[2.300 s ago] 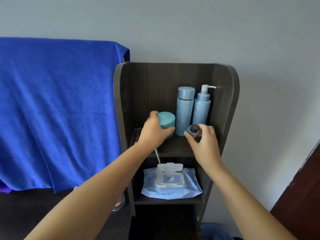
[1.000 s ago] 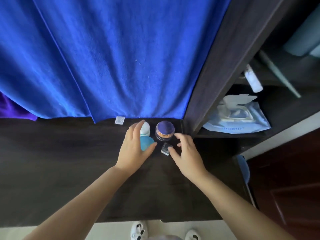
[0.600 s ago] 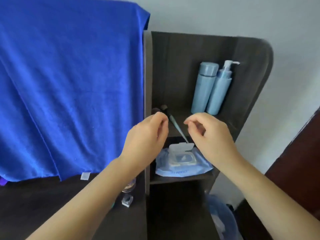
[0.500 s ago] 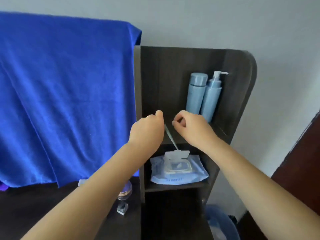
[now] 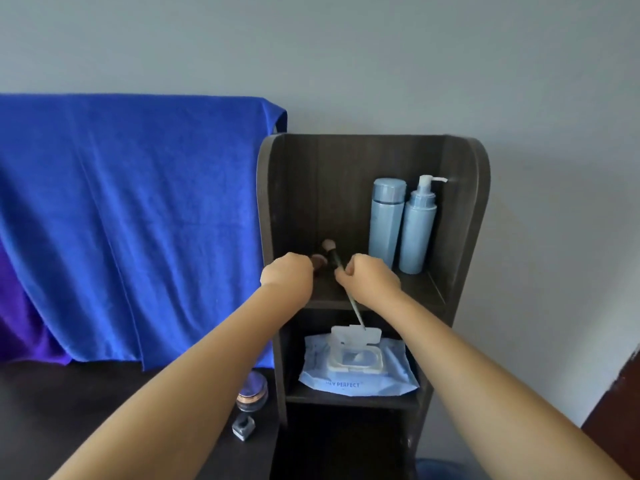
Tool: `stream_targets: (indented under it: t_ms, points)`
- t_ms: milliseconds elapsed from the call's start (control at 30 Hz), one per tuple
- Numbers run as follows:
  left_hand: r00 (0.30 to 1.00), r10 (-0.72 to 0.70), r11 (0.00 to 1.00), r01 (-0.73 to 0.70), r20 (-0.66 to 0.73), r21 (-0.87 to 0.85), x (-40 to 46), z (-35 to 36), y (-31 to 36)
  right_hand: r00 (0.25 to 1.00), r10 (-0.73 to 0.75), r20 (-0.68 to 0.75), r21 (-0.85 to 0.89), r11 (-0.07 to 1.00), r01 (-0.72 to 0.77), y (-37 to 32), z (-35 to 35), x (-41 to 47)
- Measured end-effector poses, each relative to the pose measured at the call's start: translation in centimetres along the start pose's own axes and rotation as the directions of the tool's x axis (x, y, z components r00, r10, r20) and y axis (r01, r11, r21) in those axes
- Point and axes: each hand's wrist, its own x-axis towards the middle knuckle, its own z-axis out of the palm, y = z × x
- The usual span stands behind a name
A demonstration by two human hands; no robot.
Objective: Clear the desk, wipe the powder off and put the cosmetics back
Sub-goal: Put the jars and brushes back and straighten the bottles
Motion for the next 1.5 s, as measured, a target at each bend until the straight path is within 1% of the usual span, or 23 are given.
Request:
stream_targets:
  t_ms: [67, 100, 167, 233, 300, 467, 600, 733, 833, 900, 967, 1033, 1100, 1167, 1233, 1333, 1400, 1467, 1500]
  points:
    - [0.993, -0.002, 0.975, -0.023, -0.114, -0.223, -0.9, -0.1, -1.2, 0.995, -0.038, -0.089, 0.143, 0.988, 0.051, 0.6, -0.8, -1.4]
    - [0.985, 0.002, 0.936, -0.063, -0.173, -0.346, -1.6, 0.1, -2.0, 0.989, -0.063, -0.133, 0.205, 0.975, 0.089, 0.8, -1.2, -2.2]
    - [0.968, 0.005, 0.798, -0.156, -0.252, -0.582, -3.4, 0.5, -4.1, 0.973, -0.101, -0.206, 0.29, 0.944, 0.159, 0.5, -1.8, -4.3]
    - [0.968, -0.016, 0.639, -0.184, -0.252, -0.747, -5.1, 1.2, -6.4, 0.964, -0.133, -0.232, 0.358, 0.909, 0.211, -0.3, -1.8, -6.4]
    - [0.972, -0.057, 0.531, -0.163, -0.227, -0.832, -6.1, 2.5, -8.7, 0.963, -0.162, -0.215, 0.416, 0.877, 0.241, -1.7, -0.8, -8.3]
    - [0.975, -0.18, 0.421, -0.043, -0.13, -0.906, -7.0, 6.8, -15.3, 0.98, -0.165, -0.114, 0.532, 0.823, 0.201, -6.3, 5.9, -10.4]
    - [0.97, -0.241, 0.456, 0.087, -0.029, -0.885, -6.9, 11.5, -22.4, 0.992, -0.122, 0.018, 0.542, 0.835, 0.093, -10.1, 14.4, -9.6]
    - [0.947, -0.303, 0.515, 0.254, 0.103, -0.819, -6.6, 17.2, -30.5, 0.99, 0.018, 0.139, 0.538, 0.838, -0.091, -14.4, 24.8, -8.9]
    - [0.92, -0.334, 0.535, 0.364, 0.205, -0.762, -5.6, 21.3, -35.8, 0.964, 0.158, 0.214, 0.499, 0.831, -0.246, -17.5, 32.4, -8.3]
    - [0.905, -0.339, 0.543, 0.412, 0.258, -0.732, -4.4, 23.7, -38.0, 0.934, 0.237, 0.268, 0.458, 0.822, -0.34, -19.1, 36.6, -7.7]
    - [0.9, -0.319, 0.6, 0.434, 0.296, -0.672, -3.1, 25.6, -39.1, 0.915, 0.298, 0.273, 0.389, 0.835, -0.388, -20.0, 39.8, -6.9]
    - [0.904, -0.28, 0.686, 0.424, 0.324, -0.591, -1.9, 27.1, -39.4, 0.902, 0.349, 0.255, 0.303, 0.857, -0.417, -20.4, 41.5, -5.9]
    - [0.911, -0.235, 0.749, 0.393, 0.339, -0.534, -0.9, 28.4, -39.2, 0.896, 0.382, 0.226, 0.202, 0.882, -0.426, -20.1, 42.5, -5.0]
    - [0.925, -0.186, 0.787, 0.342, 0.332, -0.513, -0.5, 29.4, -38.8, 0.897, 0.392, 0.203, 0.093, 0.905, -0.416, -19.6, 43.3, -4.6]
    - [0.937, -0.16, 0.812, 0.304, 0.31, -0.499, -0.5, 29.6, -38.4, 0.899, 0.392, 0.196, 0.041, 0.912, -0.407, -19.5, 43.8, -4.5]
    - [0.939, -0.15, 0.822, 0.293, 0.31, -0.489, -0.6, 29.6, -38.4, 0.889, 0.412, 0.199, 0.012, 0.906, -0.422, -19.6, 44.1, -4.3]
    - [0.929, -0.164, 0.791, 0.325, 0.332, -0.518, -0.6, 29.5, -38.6, 0.883, 0.428, 0.192, 0.014, 0.898, -0.439, -19.8, 43.7, -4.2]
    - [0.938, -0.157, 0.759, 0.315, 0.309, -0.57, -0.5, 28.8, -38.7, 0.888, 0.427, 0.17, 0.057, 0.896, -0.441, -20.4, 42.6, -4.1]
    - [0.953, -0.144, 0.748, 0.282, 0.268, -0.6, -0.4, 28.1, -38.7, 0.897, 0.414, 0.155, 0.11, 0.895, -0.433, -20.8, 41.6, -4.1]
